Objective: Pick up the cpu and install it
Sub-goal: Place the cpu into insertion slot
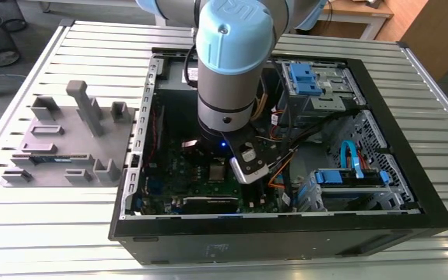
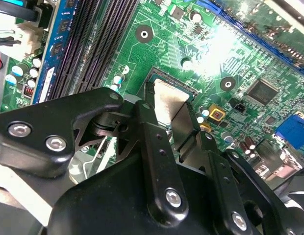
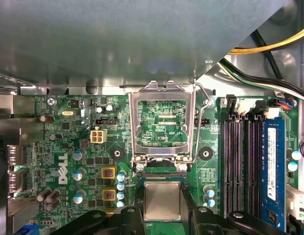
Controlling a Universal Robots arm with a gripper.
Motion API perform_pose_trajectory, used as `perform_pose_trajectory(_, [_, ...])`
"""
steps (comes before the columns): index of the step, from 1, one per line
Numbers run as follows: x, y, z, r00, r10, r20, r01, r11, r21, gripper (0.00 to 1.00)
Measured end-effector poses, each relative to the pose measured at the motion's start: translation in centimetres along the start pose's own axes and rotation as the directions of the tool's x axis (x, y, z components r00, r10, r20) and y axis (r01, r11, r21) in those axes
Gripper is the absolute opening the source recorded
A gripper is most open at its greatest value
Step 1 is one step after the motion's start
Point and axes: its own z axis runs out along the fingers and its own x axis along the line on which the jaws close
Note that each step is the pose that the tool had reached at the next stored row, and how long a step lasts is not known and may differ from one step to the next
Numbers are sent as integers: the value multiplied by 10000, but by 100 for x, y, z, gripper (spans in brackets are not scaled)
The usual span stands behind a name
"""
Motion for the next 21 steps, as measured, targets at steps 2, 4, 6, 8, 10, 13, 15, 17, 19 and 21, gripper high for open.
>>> perform_pose_trajectory(2, [0, 0, 2, 10000, 0, 0, 0, 10000, 2, 39])
perform_pose_trajectory(4, [0, 0, 4, 10000, 0, 1, 0, 10000, -1, 39])
perform_pose_trajectory(6, [0, 0, 6, 10000, 1, 2, -1, 10000, -3, 39])
perform_pose_trajectory(8, [0, 0, 9, 10000, 0, 1, 0, 10000, -1, 39])
perform_pose_trajectory(10, [0, 0, 9, 10000, 0, 1, 0, 10000, -1, 39])
perform_pose_trajectory(13, [0, 0, 11, 10000, 0, 2, 0, 10000, -3, 39])
perform_pose_trajectory(15, [0, 0, 11, 10000, 1, 1, -1, 10000, -2, 39])
perform_pose_trajectory(17, [0, 0, 11, 10000, 0, 2, 0, 10000, -3, 39])
perform_pose_trajectory(19, [-1, 1, 15, 10000, 0, 8, 0, 10000, -12, 40])
perform_pose_trajectory(21, [-1, 1, 14, 10000, 0, 5, 0, 10000, -8, 46])
